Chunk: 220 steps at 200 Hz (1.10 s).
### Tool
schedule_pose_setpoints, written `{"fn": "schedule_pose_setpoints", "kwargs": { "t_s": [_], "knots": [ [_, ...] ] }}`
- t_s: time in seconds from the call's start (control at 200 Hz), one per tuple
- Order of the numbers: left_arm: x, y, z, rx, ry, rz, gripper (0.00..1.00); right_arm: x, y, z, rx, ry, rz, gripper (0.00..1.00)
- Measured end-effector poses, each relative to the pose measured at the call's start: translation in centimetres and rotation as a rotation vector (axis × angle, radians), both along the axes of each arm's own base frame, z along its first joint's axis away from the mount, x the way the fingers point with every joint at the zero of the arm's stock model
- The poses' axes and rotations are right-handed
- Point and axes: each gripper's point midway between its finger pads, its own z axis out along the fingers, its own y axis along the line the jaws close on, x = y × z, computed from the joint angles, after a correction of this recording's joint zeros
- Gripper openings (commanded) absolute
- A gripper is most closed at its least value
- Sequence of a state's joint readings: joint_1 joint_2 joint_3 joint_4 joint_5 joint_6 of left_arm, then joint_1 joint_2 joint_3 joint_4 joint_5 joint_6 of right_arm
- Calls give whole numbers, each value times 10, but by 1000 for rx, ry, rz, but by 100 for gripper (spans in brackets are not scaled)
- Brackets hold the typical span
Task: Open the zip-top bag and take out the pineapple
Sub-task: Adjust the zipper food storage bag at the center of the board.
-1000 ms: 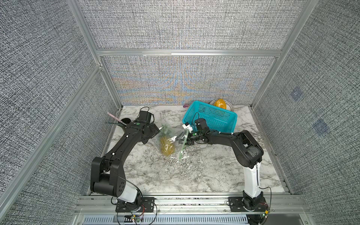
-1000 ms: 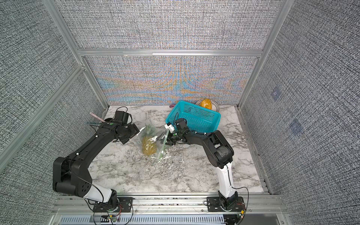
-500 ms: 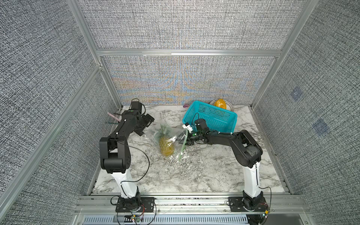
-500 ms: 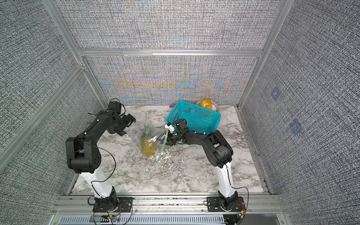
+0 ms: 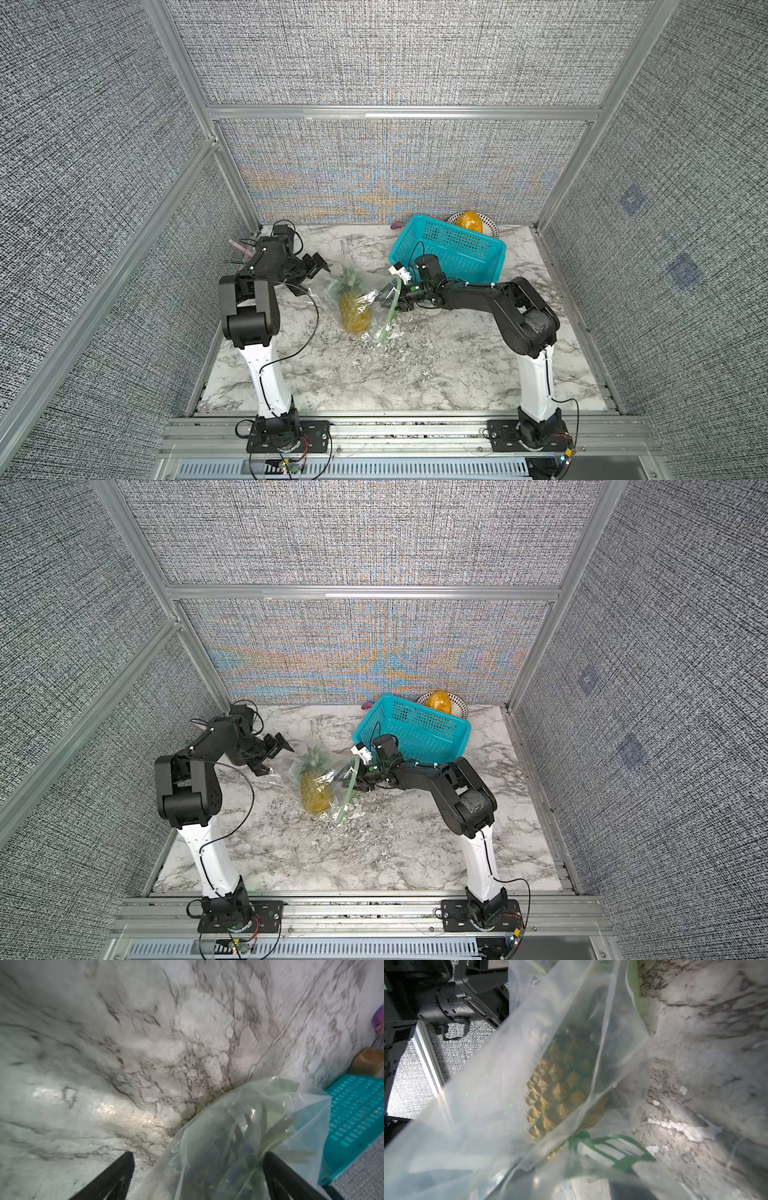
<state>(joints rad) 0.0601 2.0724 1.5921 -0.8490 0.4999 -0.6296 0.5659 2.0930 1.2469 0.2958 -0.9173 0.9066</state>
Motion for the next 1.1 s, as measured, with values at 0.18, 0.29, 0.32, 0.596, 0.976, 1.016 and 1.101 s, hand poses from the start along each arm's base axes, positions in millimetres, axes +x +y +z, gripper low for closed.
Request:
{"fn": "schedule_pose_setpoints", "kwargs": {
  "t_s": [0.18,0.29,0.32,0.596,0.976,1.016,1.101],
  "knots": [
    [-11,-10,-5,-58,-23,-58,78,-1,1,-1,1,-3,3,56],
    [-14,-13,-4,-68,-43,-81,53,0,1,-2,3,-7,4,56],
    [-15,-13,-5,-69,-43,-85,46,0,2,-2,4,-8,4,56],
    [-14,-14,10,-69,-93,-109,72,1,2,-2,8,-11,3,56],
    [-14,-23,41,-128,-169,-118,83,1,2,-2,12,-12,3,56],
    [-16,-23,39,-132,-165,-119,83,1,2,-2,12,-12,3,56],
    [-21,-24,36,-138,-151,-122,81,1,2,-3,14,-15,4,56]
  ]
}}
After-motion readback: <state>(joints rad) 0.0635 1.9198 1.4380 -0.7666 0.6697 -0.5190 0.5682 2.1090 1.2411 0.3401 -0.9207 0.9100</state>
